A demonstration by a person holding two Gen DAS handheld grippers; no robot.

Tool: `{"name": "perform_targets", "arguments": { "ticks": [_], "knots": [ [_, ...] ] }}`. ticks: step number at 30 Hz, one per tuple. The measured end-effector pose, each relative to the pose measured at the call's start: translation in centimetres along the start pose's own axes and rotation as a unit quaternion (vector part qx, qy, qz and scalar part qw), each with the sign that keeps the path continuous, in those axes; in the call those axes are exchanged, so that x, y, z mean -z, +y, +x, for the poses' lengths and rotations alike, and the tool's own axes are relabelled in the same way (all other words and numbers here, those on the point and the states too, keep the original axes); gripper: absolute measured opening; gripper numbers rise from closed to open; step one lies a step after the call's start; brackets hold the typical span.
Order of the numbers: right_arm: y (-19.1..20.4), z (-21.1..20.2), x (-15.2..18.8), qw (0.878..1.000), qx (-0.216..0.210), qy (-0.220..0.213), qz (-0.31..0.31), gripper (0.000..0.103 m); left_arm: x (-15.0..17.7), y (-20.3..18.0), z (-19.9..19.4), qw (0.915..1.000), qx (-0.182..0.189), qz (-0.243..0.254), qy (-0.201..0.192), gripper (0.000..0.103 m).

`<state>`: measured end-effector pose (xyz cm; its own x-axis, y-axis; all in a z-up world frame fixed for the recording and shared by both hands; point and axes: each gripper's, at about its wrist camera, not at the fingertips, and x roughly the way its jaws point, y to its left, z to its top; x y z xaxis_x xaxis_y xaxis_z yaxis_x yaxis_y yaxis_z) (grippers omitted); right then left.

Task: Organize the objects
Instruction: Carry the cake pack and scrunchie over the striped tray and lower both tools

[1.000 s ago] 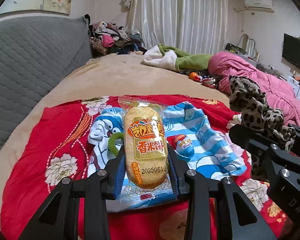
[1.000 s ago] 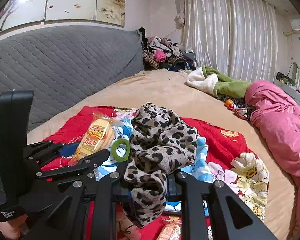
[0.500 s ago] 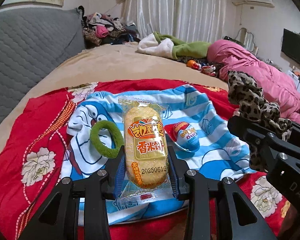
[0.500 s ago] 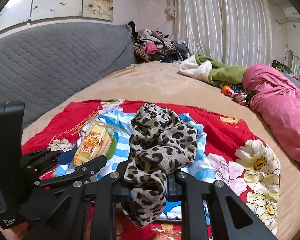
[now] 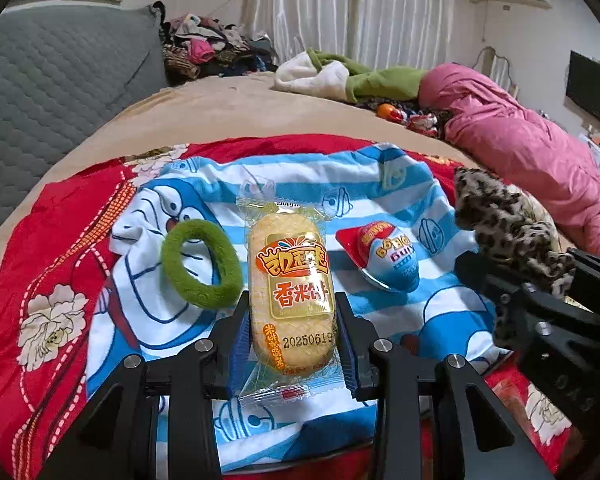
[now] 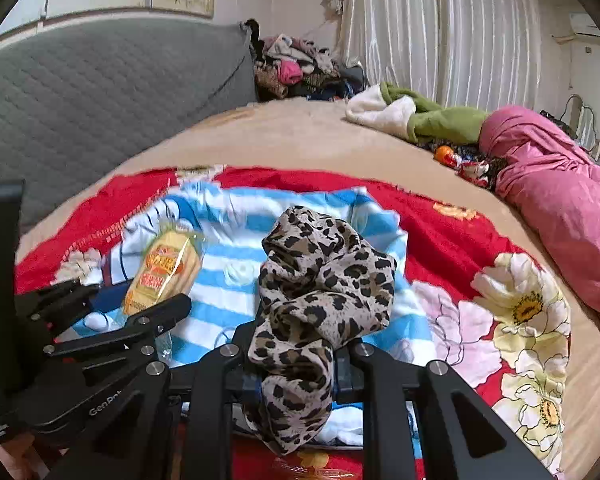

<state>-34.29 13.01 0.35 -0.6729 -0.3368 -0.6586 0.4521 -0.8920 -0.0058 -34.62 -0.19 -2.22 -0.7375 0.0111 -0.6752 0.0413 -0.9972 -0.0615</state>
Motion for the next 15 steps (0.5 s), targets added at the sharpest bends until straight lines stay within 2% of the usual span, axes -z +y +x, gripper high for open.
{"name": "perform_targets", "arguments": {
  "ticks": [8,15],
  "knots": [
    [-0.8,1.1,0.6,1.000,0.000,0.015,0.007,0.022,0.3,-0.2,1.2,0.9999,-0.001,-0.001,0.015,0.039],
    [-0.9,2.6,1.3,0.999,0.002,0.045,0.002,0.022,0.7,-0.8,2.0,0.9996,-0.001,0.008,0.026,0.039]
  ]
}}
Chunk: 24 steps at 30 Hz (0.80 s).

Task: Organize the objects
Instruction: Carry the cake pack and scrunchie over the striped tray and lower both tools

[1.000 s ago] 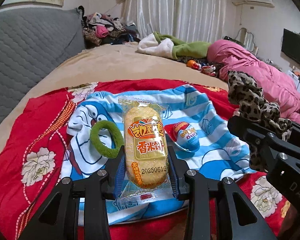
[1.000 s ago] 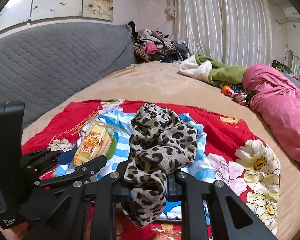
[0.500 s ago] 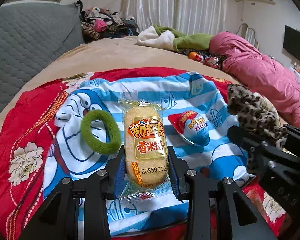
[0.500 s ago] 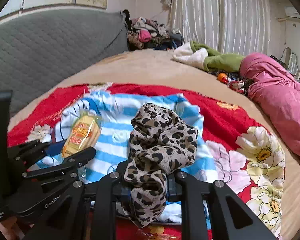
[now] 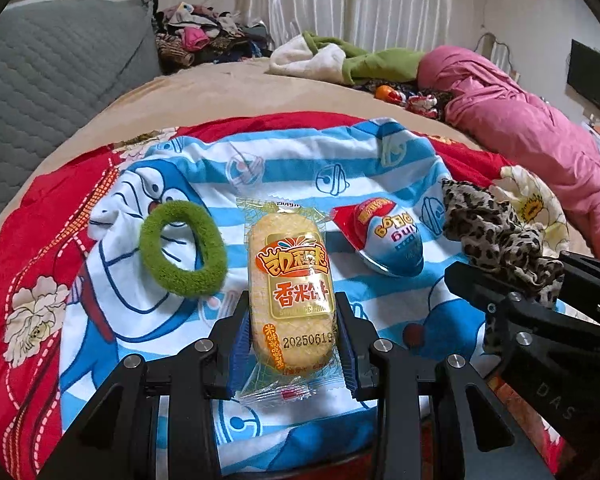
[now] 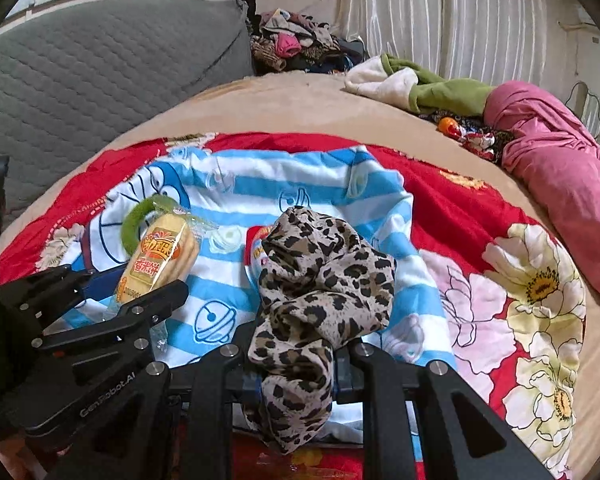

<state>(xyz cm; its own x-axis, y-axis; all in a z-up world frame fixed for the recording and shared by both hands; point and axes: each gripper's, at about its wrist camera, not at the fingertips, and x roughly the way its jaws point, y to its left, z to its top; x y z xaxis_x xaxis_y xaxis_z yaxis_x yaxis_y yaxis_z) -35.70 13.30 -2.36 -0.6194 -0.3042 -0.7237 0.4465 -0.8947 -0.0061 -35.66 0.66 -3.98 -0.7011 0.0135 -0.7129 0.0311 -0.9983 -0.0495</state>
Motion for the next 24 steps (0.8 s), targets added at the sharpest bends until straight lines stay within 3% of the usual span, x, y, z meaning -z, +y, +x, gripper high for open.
{"name": "perform_targets", "arguments": {
  "ticks": [24],
  "knots": [
    [0.0,2.5,0.9,0.999,0.001,0.046,-0.002,0.023,1.0,0.2,2.3,0.9992,0.007,-0.003,0.038,0.041]
  ]
}}
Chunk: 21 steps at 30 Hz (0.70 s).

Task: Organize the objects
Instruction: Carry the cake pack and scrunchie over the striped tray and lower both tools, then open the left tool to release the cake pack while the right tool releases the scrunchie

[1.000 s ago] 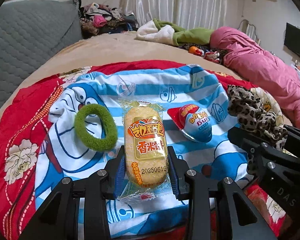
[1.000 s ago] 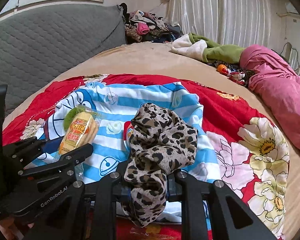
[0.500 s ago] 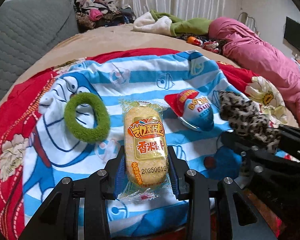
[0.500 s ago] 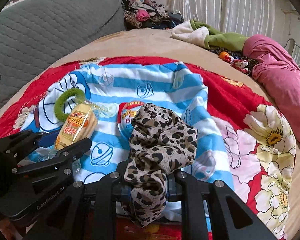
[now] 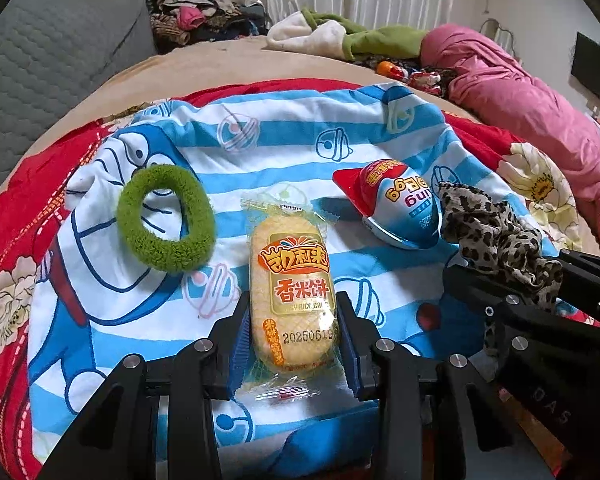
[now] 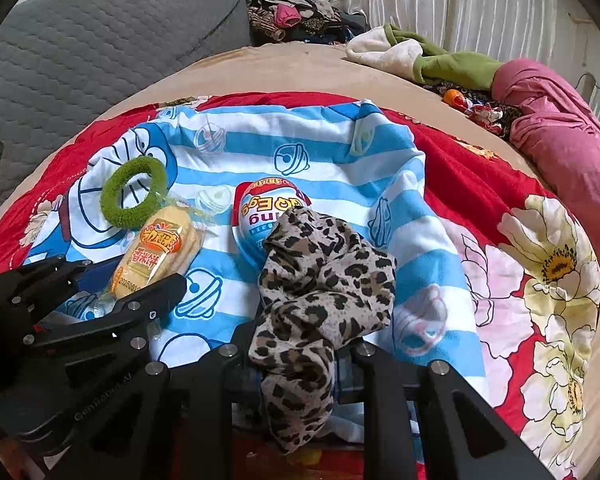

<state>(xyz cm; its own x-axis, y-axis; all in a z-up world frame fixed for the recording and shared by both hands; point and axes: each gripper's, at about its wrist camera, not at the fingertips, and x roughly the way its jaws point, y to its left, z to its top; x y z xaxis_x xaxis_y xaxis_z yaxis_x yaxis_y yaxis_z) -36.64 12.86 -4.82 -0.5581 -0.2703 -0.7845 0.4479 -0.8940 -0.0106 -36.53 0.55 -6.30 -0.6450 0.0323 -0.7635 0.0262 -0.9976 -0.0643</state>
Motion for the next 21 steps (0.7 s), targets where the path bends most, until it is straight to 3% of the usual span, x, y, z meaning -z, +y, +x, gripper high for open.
{"name": "perform_targets", "arguments": {
  "ticks": [8,10,13,16,21],
  "knots": [
    [-0.06,0.33,0.21,1.000,0.001,0.007,0.000,0.023,-0.08,0.03,0.07,1.0000,-0.003,0.000,0.000,0.043],
    [-0.04,0.21,0.19,1.000,0.000,0.006,0.001,0.024,-0.07,0.11,0.07,1.0000,-0.007,-0.001,0.002,0.053],
    [-0.02,0.39,0.23,1.000,0.000,0.014,0.000,0.025,-0.02,0.11,0.04,0.9999,-0.013,0.001,0.005,0.057],
    [-0.05,0.54,0.22,1.000,0.001,0.018,0.001,0.028,-0.04,0.25,-0.05,0.9999,-0.011,-0.003,0.007,0.062],
    [-0.14,0.44,0.20,1.000,0.000,0.020,0.006,0.043,-0.03,0.72,-0.11,0.9997,-0.015,-0.009,0.016,0.071]
  ]
}}
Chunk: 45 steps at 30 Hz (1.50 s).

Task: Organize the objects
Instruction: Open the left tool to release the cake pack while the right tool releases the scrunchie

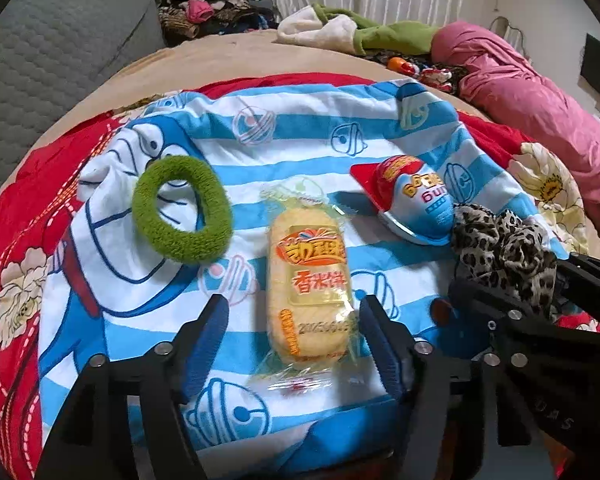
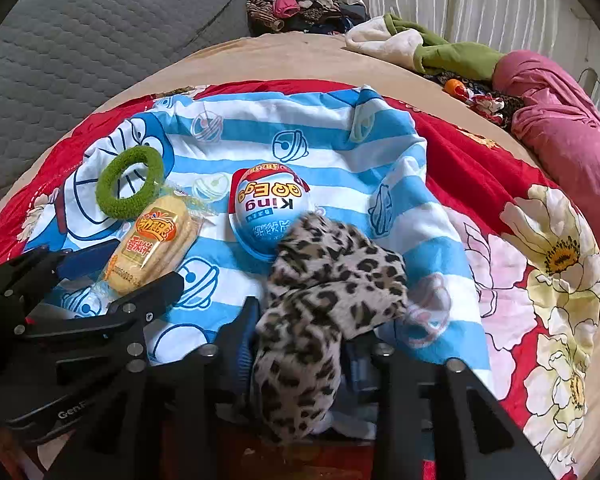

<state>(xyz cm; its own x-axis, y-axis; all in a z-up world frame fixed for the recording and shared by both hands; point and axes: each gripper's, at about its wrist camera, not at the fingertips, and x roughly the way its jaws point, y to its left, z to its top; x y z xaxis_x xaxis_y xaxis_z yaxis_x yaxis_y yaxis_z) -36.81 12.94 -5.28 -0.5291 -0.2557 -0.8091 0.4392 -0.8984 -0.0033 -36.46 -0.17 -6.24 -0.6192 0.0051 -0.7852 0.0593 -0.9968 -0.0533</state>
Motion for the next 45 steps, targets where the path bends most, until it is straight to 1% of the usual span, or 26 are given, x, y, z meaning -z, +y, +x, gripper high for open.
{"name": "perform_targets", "arguments": {
  "ticks": [3,7,12,15,19,26,28,31,33,37,40,42,45],
  "knots": [
    [-0.1,0.1,0.0,1.000,0.002,0.003,0.000,0.048,0.0,0.3,-0.2,1.0000,-0.001,-0.005,0.000,0.072],
    [0.0,-0.2,0.0,1.000,0.002,0.001,-0.002,0.052,0.0,0.7,-0.6,0.9999,-0.005,-0.010,-0.003,0.076],
    [-0.1,-0.4,0.0,1.000,0.010,-0.004,-0.001,0.063,0.0,1.1,-0.6,0.9999,-0.002,-0.015,0.003,0.078],
    [-0.2,-0.5,0.0,1.000,0.015,-0.003,-0.002,0.066,0.1,1.3,-0.5,0.9998,-0.002,-0.015,0.010,0.080],
    [-0.3,-0.8,-0.1,1.000,0.014,-0.005,-0.003,0.068,0.1,1.3,-0.8,0.9998,0.001,-0.015,0.011,0.080],
    [-0.4,-1.9,-0.2,1.000,0.012,-0.013,-0.007,0.073,0.0,1.6,-2.0,0.9997,0.017,-0.019,0.006,0.081],
    [-0.4,-2.2,-0.3,1.000,0.010,-0.016,-0.007,0.074,0.0,1.7,-2.3,0.9996,0.016,-0.022,0.003,0.082],
    [-0.3,-2.7,-0.3,1.000,0.008,-0.022,-0.008,0.077,-0.1,2.1,-2.6,0.9990,0.027,-0.035,0.005,0.086],
    [-0.2,-3.0,-0.3,1.000,0.009,-0.023,-0.010,0.080,0.0,2.3,-2.7,0.9986,0.036,-0.039,0.008,0.087],
    [-0.2,-3.5,-0.3,1.000,0.004,-0.025,-0.007,0.080,0.2,2.1,-3.2,0.9983,0.043,-0.037,0.010,0.087],
    [-0.2,-4.5,-0.3,0.999,-0.009,-0.035,-0.002,0.081,0.3,1.9,-3.9,0.9983,0.043,-0.038,0.006,0.087],
    [-0.2,-5.1,-0.2,0.999,-0.010,-0.038,0.001,0.085,0.5,1.9,-4.6,0.9984,0.042,-0.038,0.001,0.087],
    [0.0,-6.1,0.2,0.999,-0.015,-0.039,0.007,0.085,0.8,2.0,-6.3,0.9981,0.043,-0.044,-0.009,0.089]
  ]
}}
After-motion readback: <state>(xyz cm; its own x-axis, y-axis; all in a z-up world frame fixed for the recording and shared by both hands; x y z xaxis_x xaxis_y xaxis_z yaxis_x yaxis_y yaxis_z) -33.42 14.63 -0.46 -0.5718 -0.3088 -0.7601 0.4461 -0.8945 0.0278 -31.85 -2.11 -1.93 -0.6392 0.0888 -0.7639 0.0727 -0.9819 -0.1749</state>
